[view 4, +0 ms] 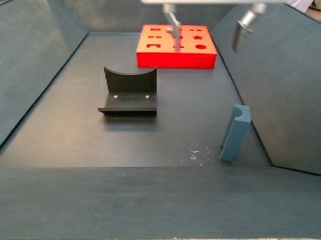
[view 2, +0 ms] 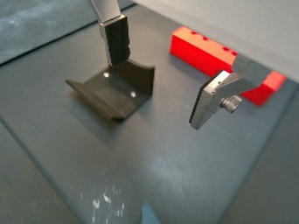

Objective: Pick up the arch object. Move up. Rotate the arch object. Move to above the board. Insert the arch object.
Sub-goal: Pick up the arch object.

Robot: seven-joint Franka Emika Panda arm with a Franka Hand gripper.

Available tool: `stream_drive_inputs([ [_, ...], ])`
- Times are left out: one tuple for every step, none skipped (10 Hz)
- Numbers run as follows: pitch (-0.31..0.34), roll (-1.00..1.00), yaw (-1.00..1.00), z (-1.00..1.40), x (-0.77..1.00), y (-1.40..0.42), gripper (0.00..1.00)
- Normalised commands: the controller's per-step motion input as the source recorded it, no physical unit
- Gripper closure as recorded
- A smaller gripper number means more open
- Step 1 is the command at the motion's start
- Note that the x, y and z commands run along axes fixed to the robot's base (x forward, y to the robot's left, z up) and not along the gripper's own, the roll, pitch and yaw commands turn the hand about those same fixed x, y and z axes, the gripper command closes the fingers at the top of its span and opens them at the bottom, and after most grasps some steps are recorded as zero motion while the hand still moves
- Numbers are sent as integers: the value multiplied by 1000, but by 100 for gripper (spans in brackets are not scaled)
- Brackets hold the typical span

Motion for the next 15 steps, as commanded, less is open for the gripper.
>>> stream_drive_inputs([
  [-91, 0, -266, -237, -634, 569, 0],
  [-70, 0, -237, -231, -591, 620, 0],
  [-24, -19, -269, -251, -254, 611, 0],
  [-4, 0, -311, -269, -66, 474, 0],
  [0, 0, -291, -291, -120, 434, 0],
  [0, 0, -343, -311, -100, 366, 0],
  [0, 53, -414, -389, -349, 317, 0],
  [0, 87, -354, -386, -531, 320, 0],
  [0, 46, -294, -371, -503, 240, 0],
  [-64, -41, -166, -326, -91, 106, 0],
  [-97, -104, -106, -331, 0, 80, 0],
  [-59, -110, -31, -306, 66, 94, 0],
  [-24, -87, 0, -271, 134, 100, 0],
  [-49, -71, 0, -271, 20, 123, 0],
  [-59, -80, 0, -243, 0, 129, 0],
])
